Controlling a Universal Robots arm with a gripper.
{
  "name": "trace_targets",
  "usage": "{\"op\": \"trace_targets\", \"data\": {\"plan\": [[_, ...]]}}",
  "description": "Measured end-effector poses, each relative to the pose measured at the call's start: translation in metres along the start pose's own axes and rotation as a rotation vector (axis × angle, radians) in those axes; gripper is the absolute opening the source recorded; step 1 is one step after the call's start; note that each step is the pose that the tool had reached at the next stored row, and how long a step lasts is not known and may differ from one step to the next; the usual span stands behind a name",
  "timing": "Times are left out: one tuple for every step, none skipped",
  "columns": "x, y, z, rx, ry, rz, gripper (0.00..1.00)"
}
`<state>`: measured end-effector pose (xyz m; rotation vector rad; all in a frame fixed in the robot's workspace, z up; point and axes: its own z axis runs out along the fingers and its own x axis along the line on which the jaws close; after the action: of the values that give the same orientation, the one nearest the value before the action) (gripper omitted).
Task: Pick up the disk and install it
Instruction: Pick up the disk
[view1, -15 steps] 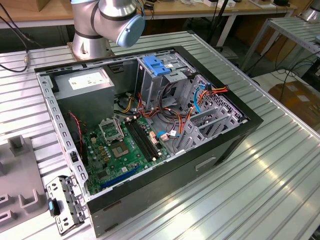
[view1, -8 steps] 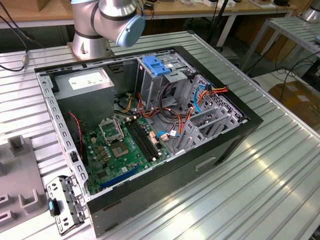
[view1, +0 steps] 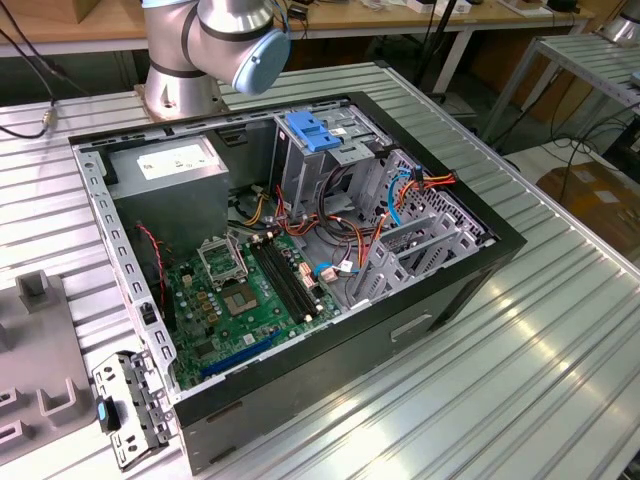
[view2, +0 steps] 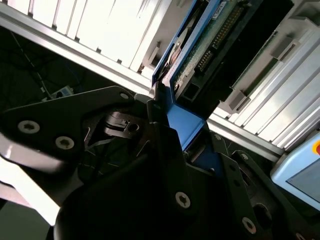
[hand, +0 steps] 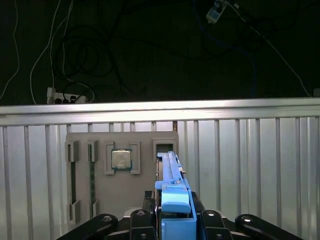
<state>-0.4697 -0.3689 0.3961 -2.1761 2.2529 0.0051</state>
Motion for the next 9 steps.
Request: {"op": "trace_targets", "data": {"plan": [[0.0, 0.0, -0.0012, 0.0, 0.0, 0.0, 0.37], [0.0, 0.0, -0.0021, 0.0, 0.0, 0.0, 0.37], [0.0, 0.0, -0.0031, -0.0001, 0.0, 0.0, 0.37], [-0.0001, 0.0, -0.0043, -0.0001, 0.0, 0.0, 0.37], [0.0, 0.0, -0.0056, -0.0001, 0.0001, 0.0, 0.37], [-0.0001, 0.0, -0.0067, -0.0001, 0.0, 0.0, 0.37], [-0.0001, 0.0, -0.0098, 0.0001, 0.0, 0.0, 0.37], [-0.0001, 0.0, -0.0115, 0.0, 0.0, 0.0, 0.37], [-0.0002, 0.0, -0.0133, -0.0002, 0.0001, 0.0, 0.37]]}}
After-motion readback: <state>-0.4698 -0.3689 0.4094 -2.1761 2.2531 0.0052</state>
